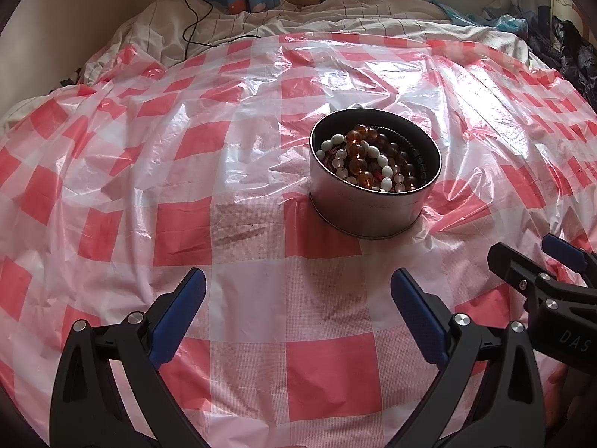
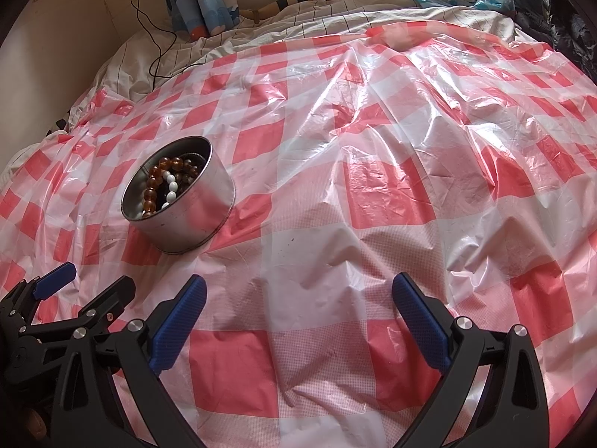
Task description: Organize jewelry
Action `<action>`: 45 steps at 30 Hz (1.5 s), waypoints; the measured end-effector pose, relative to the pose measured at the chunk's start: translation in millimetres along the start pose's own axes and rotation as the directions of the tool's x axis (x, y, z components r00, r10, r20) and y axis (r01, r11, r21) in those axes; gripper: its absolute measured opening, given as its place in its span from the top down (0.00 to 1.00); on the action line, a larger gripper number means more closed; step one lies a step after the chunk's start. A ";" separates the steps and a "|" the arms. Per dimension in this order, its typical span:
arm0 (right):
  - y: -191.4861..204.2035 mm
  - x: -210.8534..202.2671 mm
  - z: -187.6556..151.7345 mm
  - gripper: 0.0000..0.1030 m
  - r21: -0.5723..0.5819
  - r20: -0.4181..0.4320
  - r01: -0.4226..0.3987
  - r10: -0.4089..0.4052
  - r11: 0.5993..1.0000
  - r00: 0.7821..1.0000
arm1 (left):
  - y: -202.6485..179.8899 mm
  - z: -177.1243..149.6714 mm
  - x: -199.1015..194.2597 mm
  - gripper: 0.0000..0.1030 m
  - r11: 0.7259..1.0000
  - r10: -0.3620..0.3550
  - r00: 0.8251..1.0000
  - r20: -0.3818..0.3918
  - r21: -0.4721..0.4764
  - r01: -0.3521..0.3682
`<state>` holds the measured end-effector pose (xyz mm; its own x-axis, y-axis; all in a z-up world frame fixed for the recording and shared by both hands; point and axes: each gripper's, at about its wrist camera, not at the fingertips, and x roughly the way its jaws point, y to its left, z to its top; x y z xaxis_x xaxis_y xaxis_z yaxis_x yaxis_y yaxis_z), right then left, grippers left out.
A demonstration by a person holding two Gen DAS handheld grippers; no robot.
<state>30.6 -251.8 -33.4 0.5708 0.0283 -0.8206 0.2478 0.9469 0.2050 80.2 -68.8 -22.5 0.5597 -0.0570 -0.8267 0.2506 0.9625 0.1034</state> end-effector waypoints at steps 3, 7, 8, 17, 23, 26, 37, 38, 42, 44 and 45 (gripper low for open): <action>-0.1 -0.2 0.5 0.07 0.000 0.000 0.000 0.000 1.000 1.000 | -0.2 0.6 0.3 0.07 1.000 0.001 1.000 0.000 0.001 -0.001; 0.1 -0.2 0.5 0.07 0.000 0.000 0.000 0.000 1.000 1.000 | -0.2 0.4 0.3 0.07 1.000 0.000 1.000 -0.001 0.001 0.000; 0.2 -0.4 0.6 0.07 -0.001 0.000 0.000 0.000 1.000 1.000 | -0.2 0.6 0.5 0.07 1.000 0.000 1.000 -0.001 0.001 0.000; -0.2 -1.5 0.8 0.07 -0.009 0.007 0.009 -0.009 1.000 1.000 | -0.4 0.3 0.6 0.07 1.000 0.001 1.000 -0.002 0.001 -0.001; 1.2 -4.2 2.1 0.07 -0.022 0.012 0.020 -0.020 1.000 1.000 | -0.4 -1.5 1.9 0.07 1.000 -0.005 1.000 -0.010 0.000 0.005; 1.5 -4.3 1.9 0.07 -0.023 0.013 0.021 -0.020 1.000 1.000 | 0.2 -1.2 3.9 0.07 1.000 -0.015 1.000 -0.016 -0.005 0.015; 1.3 -6.2 2.9 0.07 -0.029 0.015 0.027 -0.027 0.999 1.000 | 1.0 -1.3 5.8 0.07 1.000 -0.027 0.999 -0.024 -0.014 0.027; 0.9 -6.2 3.1 0.07 -0.029 0.014 0.027 -0.027 0.999 1.000 | 0.5 -1.0 6.1 0.07 1.000 -0.025 0.999 -0.024 -0.013 0.025; 0.1 -6.4 3.2 0.07 -0.029 0.014 0.028 -0.027 0.999 1.000 | 0.0 -1.0 6.2 0.07 1.000 -0.025 0.999 -0.026 -0.012 0.025; 0.9 -6.0 2.9 0.07 -0.029 0.013 0.027 -0.027 0.999 1.000 | -0.1 -1.3 6.1 0.07 1.000 -0.024 0.999 -0.026 -0.012 0.024; 1.1 -5.9 3.1 0.07 -0.029 0.013 0.028 -0.027 0.999 1.000 | -0.1 -1.4 6.2 0.07 1.000 -0.024 0.999 -0.027 -0.012 0.023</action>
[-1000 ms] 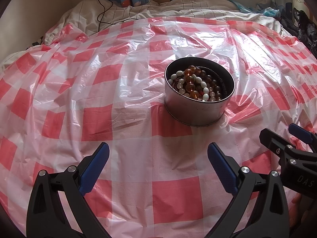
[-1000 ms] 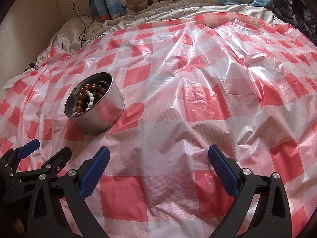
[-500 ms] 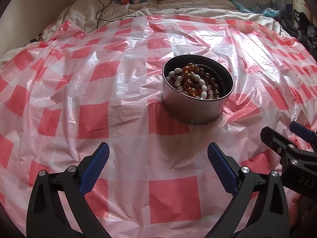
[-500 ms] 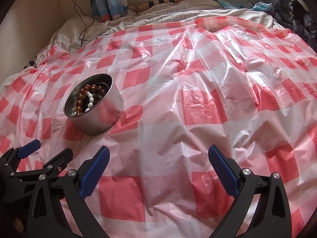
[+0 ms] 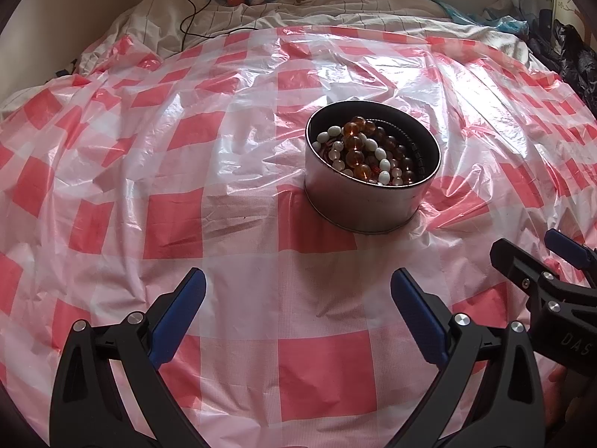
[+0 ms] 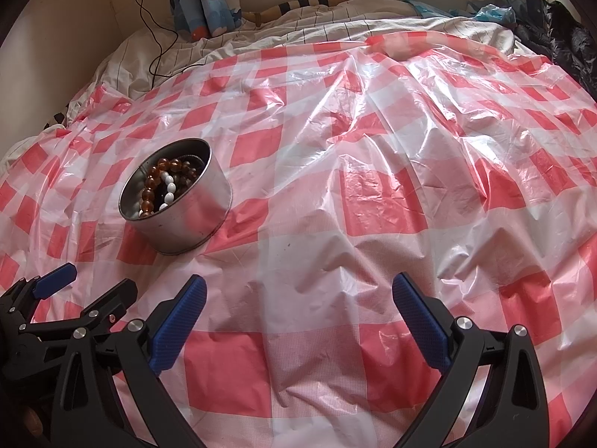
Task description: Organize jewelry
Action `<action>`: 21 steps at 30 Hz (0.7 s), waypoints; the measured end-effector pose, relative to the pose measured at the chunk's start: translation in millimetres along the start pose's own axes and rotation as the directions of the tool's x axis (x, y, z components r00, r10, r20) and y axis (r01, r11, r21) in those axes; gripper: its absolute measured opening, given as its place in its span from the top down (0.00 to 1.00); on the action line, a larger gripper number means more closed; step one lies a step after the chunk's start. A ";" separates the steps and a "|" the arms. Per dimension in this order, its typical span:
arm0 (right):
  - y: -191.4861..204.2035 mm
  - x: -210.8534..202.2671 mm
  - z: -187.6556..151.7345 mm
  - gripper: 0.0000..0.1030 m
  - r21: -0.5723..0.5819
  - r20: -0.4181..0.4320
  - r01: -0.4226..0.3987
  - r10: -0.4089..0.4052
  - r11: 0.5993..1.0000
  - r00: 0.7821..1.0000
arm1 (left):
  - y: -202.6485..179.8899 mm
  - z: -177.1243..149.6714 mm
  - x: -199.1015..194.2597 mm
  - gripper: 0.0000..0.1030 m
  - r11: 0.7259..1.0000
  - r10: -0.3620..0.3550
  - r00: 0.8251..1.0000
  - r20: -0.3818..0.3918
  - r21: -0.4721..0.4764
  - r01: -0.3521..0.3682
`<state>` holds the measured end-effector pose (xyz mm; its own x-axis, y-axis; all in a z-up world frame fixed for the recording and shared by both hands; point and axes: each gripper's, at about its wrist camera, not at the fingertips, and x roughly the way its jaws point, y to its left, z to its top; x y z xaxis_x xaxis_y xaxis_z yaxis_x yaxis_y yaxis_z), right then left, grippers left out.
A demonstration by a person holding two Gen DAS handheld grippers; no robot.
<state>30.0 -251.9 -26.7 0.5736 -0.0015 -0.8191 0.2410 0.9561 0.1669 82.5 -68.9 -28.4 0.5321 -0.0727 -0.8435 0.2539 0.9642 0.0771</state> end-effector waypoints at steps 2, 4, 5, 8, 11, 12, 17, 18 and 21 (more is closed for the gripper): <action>-0.3 0.6 0.0 0.07 0.001 -0.001 0.000 0.000 1.000 1.000 | -0.1 0.7 0.3 0.07 1.000 0.001 1.000 0.000 0.000 -0.001; -0.7 0.7 -0.1 0.07 0.000 -0.002 0.000 0.000 1.000 1.000 | 0.2 1.1 0.8 0.07 1.000 0.004 1.000 -0.006 -0.001 -0.004; -0.4 0.7 -0.1 0.07 0.001 -0.002 0.000 0.000 1.000 1.000 | 0.4 1.4 0.8 0.07 1.000 0.006 1.000 -0.007 -0.001 -0.006; -0.8 0.8 -0.2 0.07 0.001 -0.001 0.000 0.000 1.000 1.000 | 0.4 1.5 0.8 0.07 1.000 0.006 1.000 -0.007 -0.001 -0.006; -0.3 1.0 -0.4 0.07 0.001 -0.002 0.001 -0.001 1.000 1.000 | 0.5 1.5 0.7 0.07 1.000 0.006 1.000 -0.007 -0.001 -0.006; -0.3 1.0 -0.4 0.07 0.001 -0.002 0.001 -0.001 1.000 1.000 | 0.5 1.6 0.8 0.07 1.000 0.006 1.000 -0.007 -0.001 -0.006; -0.3 1.2 -0.2 0.07 0.001 -0.001 0.001 -0.001 1.000 1.000 | 0.5 1.6 0.9 0.07 1.000 0.006 1.000 -0.008 -0.001 -0.006; -0.3 1.3 -0.2 0.07 0.000 -0.002 0.001 -0.001 1.000 1.000 | 0.5 1.6 1.0 0.07 1.000 0.007 1.000 -0.009 -0.001 -0.007; -0.9 1.0 -0.1 0.07 0.001 -0.002 0.001 -0.001 1.000 1.000 | -0.2 1.0 2.2 0.07 1.000 0.014 1.000 -0.017 -0.001 -0.014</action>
